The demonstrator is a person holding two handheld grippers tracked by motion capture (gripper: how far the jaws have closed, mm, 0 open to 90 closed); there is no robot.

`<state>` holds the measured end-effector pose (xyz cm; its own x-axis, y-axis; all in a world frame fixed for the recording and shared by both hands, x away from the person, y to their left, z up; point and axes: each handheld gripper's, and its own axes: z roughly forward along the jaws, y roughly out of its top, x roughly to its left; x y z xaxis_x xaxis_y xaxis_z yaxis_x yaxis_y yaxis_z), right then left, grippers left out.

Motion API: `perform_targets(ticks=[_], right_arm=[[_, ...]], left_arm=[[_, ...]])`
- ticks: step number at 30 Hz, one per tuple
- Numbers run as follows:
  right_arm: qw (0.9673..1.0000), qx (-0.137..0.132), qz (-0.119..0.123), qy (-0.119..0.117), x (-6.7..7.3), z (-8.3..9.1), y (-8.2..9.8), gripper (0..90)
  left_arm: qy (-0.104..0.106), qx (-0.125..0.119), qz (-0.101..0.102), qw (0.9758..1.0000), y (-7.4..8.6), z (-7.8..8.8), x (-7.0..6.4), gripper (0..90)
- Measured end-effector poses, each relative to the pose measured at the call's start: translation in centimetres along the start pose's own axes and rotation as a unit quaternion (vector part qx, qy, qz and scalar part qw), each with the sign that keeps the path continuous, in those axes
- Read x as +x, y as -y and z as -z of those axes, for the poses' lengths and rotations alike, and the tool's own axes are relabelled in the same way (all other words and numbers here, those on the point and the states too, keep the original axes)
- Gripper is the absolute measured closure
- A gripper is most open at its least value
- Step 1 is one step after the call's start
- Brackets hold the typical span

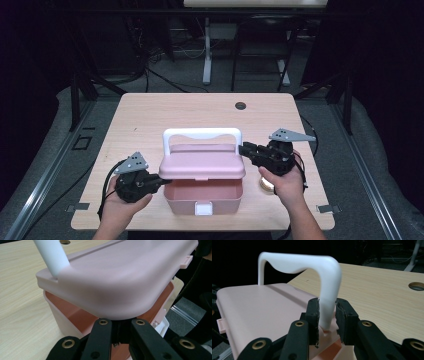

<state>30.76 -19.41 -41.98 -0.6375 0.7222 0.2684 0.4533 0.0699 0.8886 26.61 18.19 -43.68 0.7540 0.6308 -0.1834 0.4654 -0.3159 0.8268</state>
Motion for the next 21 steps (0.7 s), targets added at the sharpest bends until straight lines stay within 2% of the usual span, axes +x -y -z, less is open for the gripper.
perform_targets(ticks=[13,21], right_arm=[[0.9994,-0.007,0.011,0.031,0.0,1.4,0.5,83.6],[0.9973,0.008,0.021,0.069,0.4,1.6,1.1,89.0]], left_arm=[[0.0,-0.013,-0.007,0.9999,-1.1,0.3,0.4,90.0],[0.002,-0.023,-0.008,0.9997,-1.9,0.4,0.7,90.0]])
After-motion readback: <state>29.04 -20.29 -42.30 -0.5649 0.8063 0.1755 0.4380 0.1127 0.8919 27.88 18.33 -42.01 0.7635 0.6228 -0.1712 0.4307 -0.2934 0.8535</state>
